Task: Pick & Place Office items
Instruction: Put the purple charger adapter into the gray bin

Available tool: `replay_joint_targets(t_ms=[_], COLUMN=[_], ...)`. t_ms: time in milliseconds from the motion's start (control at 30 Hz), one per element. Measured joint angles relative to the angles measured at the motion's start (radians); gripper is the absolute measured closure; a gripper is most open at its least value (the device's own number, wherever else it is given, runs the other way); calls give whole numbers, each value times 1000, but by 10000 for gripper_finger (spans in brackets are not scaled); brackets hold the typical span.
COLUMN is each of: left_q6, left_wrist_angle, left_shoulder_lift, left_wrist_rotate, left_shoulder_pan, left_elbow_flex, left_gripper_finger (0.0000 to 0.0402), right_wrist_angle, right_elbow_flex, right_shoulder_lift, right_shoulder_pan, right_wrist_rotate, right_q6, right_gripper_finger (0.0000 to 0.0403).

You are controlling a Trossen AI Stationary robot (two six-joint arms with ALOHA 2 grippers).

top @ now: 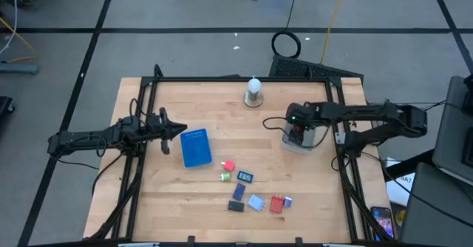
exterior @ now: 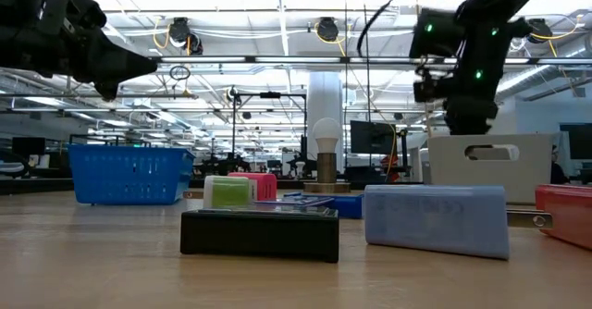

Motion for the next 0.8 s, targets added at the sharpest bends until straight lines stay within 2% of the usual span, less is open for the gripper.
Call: replay_joint_targets(t_ms=[167, 433, 600, 800], left_q6=[16, 59, 50, 48], left_wrist_angle=[-26, -87, -116, -157], left_shoulder_lift=[0, 0, 0, 0], left_wrist_rotate=[41, 10, -2, -9], left_shoulder_pan=[0, 0, 0, 0], left_elbow_flex=[31, 64, 65, 65], left_gripper_finger=[376, 376, 376, 398], right_wrist_angle=[20, 427, 534, 827], right_elbow_flex=[-1, -165, -273, -430], right_shoulder_lift=[-176, -479, -578, -651], right_shoulder_pan=[1, 55, 90, 139], right_wrist_rotate=[-9, -158, -156, -160], right_q6=[18, -23, -20, -34], right_gripper_finger=[98, 181, 241, 314])
